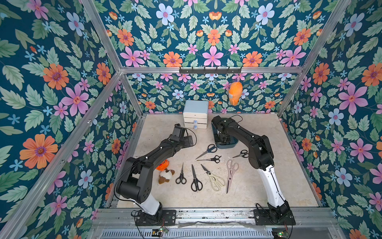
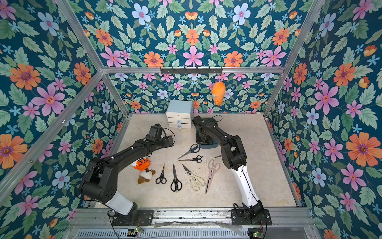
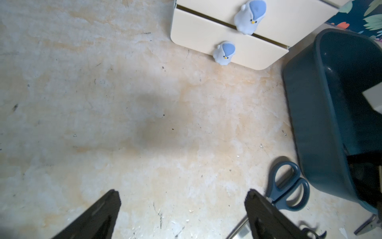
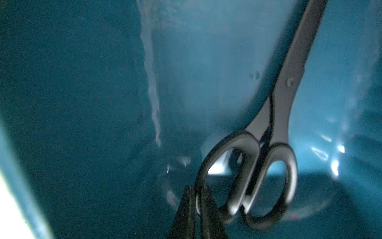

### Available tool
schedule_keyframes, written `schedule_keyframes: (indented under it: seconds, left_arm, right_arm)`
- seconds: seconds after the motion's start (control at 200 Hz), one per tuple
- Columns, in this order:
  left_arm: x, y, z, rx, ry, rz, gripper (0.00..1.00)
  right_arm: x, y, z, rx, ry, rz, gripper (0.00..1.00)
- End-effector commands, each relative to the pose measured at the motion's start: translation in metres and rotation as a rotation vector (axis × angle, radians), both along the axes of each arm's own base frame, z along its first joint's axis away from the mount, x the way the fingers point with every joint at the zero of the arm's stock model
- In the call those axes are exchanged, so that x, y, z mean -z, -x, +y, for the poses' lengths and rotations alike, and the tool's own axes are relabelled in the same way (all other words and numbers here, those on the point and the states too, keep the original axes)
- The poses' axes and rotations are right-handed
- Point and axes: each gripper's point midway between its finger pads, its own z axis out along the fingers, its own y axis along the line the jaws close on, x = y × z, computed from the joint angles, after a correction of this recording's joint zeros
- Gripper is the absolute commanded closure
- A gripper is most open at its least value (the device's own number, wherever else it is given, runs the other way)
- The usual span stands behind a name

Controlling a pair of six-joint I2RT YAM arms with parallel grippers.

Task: Put the scissors into the storage box
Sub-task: Place the scissors in the storage box.

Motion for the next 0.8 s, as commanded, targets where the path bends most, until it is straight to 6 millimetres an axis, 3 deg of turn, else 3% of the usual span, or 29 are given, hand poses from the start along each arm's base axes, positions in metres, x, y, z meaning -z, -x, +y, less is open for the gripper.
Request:
schedule_keyframes:
  seconds: [0.0,0.19,0.47,0.655,0.795]
  left_arm:
    - [-0.005,0.001,0.005,-0.025,-0.001,-0.024,0.01]
    - [-0.005,0.007,0.009,-0.03,-0.005,-0.024,0.01]
    - [-0.002,0.0,-0.001,-0.004,0.024,-0.02,0.01]
    - [0.003,-0.02,-0.022,0.047,0.064,-0.001,0.01]
    - [0.004,-0.034,-0.033,0.081,0.071,0.01,0.01]
  right_arm:
    - [0.0,-0.002,0.002,0.011,-0.008,-0.006,0.86]
    - [-0.018,-0.009,0.006,0.014,-0.031,-0.039,0.74]
    - [-0.079,-0.019,0.004,0.072,-0.1,-0.137,0.7]
    - [-0.104,-0.01,-0.033,0.194,-0.077,-0.153,0.7]
    - [-0.104,0.004,-0.071,0.354,-0.081,-0.133,0.72]
